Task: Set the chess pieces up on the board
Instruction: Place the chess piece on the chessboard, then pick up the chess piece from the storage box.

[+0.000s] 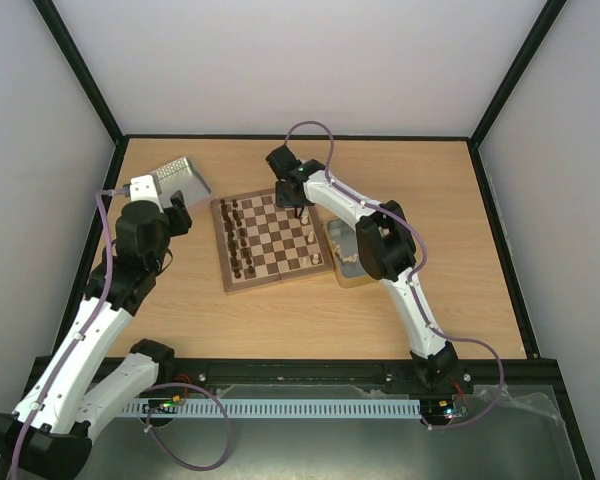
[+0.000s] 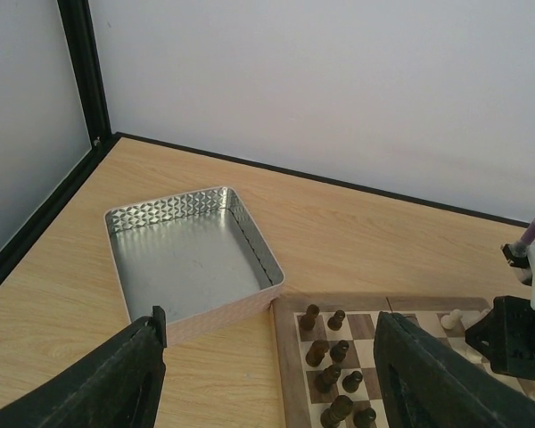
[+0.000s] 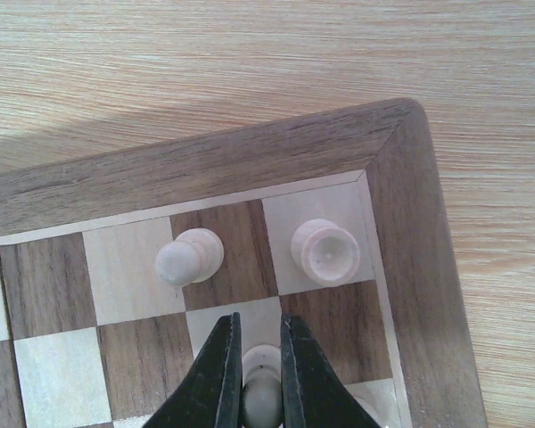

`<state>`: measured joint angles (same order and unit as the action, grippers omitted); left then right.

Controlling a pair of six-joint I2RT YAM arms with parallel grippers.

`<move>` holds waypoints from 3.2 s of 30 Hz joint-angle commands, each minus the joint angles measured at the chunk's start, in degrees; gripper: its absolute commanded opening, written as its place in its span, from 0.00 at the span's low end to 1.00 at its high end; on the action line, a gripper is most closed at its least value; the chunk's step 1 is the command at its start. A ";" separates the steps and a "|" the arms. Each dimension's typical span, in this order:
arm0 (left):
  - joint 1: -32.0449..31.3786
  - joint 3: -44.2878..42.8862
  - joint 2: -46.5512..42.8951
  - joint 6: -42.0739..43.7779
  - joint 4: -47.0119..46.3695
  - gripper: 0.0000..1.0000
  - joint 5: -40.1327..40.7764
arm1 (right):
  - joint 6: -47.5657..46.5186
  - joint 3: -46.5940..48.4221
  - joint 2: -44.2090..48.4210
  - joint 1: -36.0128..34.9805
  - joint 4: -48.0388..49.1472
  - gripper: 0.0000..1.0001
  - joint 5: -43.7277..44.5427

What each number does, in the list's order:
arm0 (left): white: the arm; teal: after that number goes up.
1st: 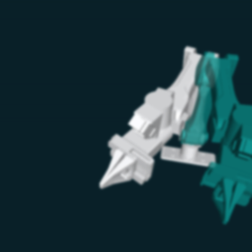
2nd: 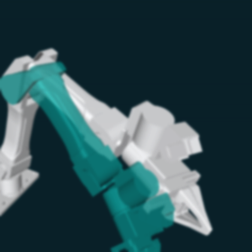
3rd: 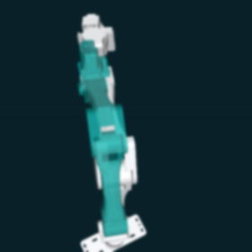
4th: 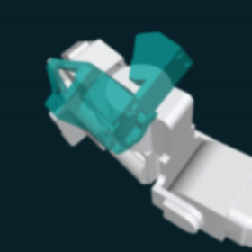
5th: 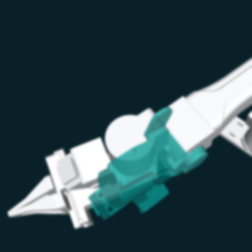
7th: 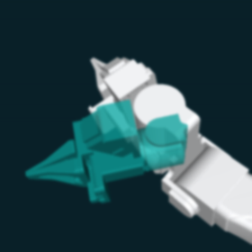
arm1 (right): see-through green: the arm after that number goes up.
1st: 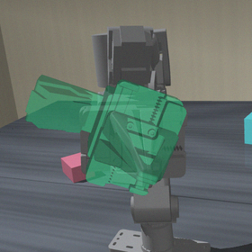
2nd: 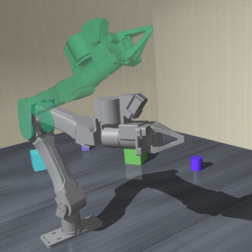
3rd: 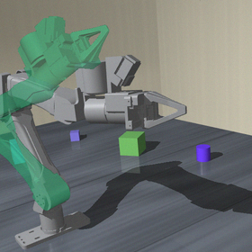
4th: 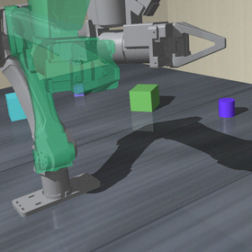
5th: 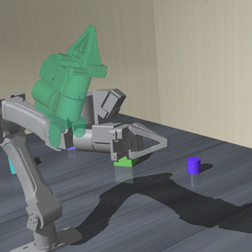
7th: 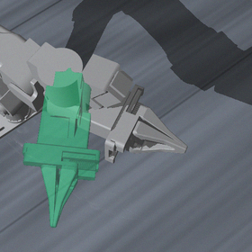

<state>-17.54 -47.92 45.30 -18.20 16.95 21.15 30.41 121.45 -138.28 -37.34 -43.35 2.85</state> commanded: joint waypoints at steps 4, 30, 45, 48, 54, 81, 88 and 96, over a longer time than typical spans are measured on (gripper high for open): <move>0.75 0.42 0.53 0.88 -2.20 0.67 -0.47 | -1.13 1.86 -1.71 -0.01 0.40 0.06 -2.05; 0.87 0.55 1.20 0.97 -2.18 0.67 -1.57 | -2.46 1.40 4.41 -0.10 1.03 0.29 -3.68; 0.94 0.56 1.35 0.88 -2.45 0.68 -3.02 | 0.91 -35.41 36.97 3.13 11.20 0.31 9.00; 0.97 0.50 1.50 0.80 -2.54 0.68 -3.46 | 2.69 -45.62 44.74 4.89 11.22 0.33 10.30; 1.06 0.29 2.11 0.86 -2.71 0.68 -3.79 | 5.28 -59.51 50.53 6.14 12.04 0.35 6.66; 1.14 0.35 2.62 0.98 -2.60 0.68 -3.97 | 9.17 -66.16 41.66 6.23 16.53 0.21 0.95; 1.22 0.33 2.60 1.00 -2.54 0.68 -3.94 | 9.89 -65.97 42.74 6.23 16.51 0.03 1.66; 1.22 0.33 2.42 0.97 -2.62 0.68 -3.90 | 9.91 -63.70 47.09 6.23 15.39 0.02 8.78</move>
<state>-16.69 -47.92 47.79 -17.96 15.75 16.93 39.86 55.72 -95.22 -31.03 -26.72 5.61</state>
